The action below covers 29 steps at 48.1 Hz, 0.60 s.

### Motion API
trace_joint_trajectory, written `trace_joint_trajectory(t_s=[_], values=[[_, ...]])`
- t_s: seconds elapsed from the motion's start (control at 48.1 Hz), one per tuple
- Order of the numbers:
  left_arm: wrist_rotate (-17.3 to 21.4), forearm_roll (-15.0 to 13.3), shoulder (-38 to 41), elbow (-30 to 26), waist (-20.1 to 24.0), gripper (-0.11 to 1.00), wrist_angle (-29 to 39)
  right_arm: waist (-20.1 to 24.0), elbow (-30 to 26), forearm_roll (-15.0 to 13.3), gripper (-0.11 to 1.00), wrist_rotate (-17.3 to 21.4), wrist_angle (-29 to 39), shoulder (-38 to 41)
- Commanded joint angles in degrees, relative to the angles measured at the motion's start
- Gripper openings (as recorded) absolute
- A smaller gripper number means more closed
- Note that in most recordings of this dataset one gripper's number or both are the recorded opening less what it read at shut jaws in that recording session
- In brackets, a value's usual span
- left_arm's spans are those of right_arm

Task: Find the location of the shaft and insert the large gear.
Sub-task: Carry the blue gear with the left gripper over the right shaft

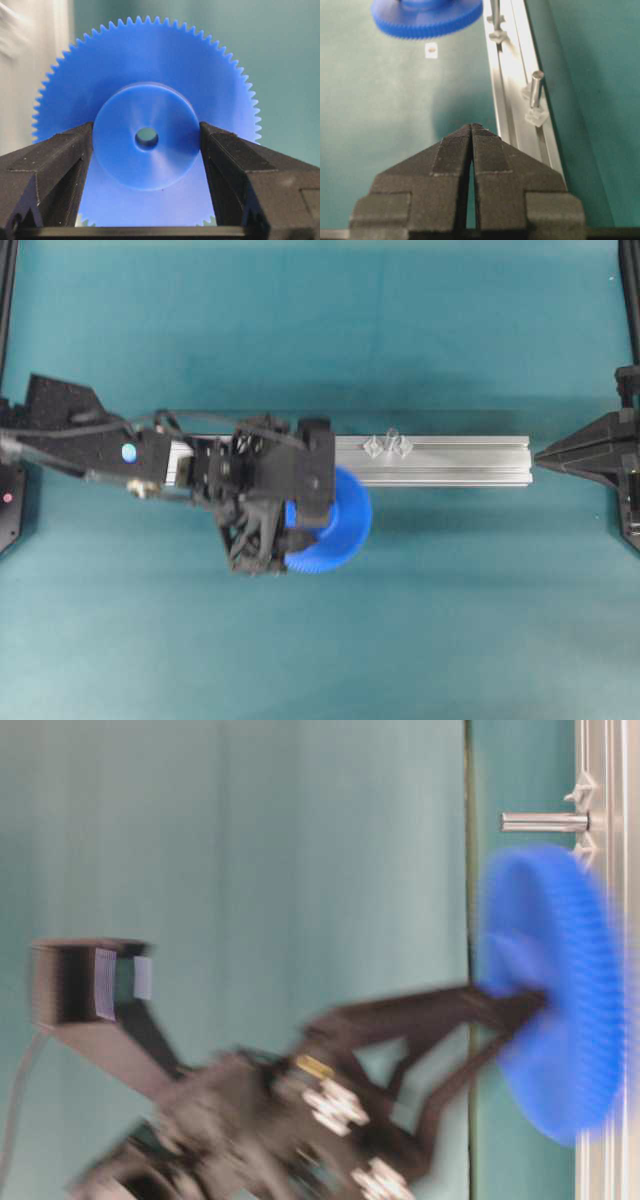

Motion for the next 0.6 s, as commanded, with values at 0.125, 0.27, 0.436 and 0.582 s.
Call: trace_joint_trajectory(t_s=[0.125, 0.27, 0.436, 0.582], values=[[3.87, 0.18, -1.67, -4.48, 3.08, 0.71, -0.53, -0.26, -0.70, 0.00, 0.05, 0.62, -0.26, 0.26], [5.36, 0.18, 0.18, -6.77, 4.92, 0.71, -0.53, -0.18, -0.62, 0.00, 0.05, 0.53, -0.26, -0.09], [8.44, 0.18, 3.52, -9.58, 6.15, 0.71, -0.53, -0.18, -0.53, 0.00, 0.05, 0.62, -0.18, -0.53], [10.02, 0.18, 7.56, -12.92, 6.77, 0.71, -0.62, -0.26, -0.26, 0.00, 0.05, 0.62, -0.18, -1.14]])
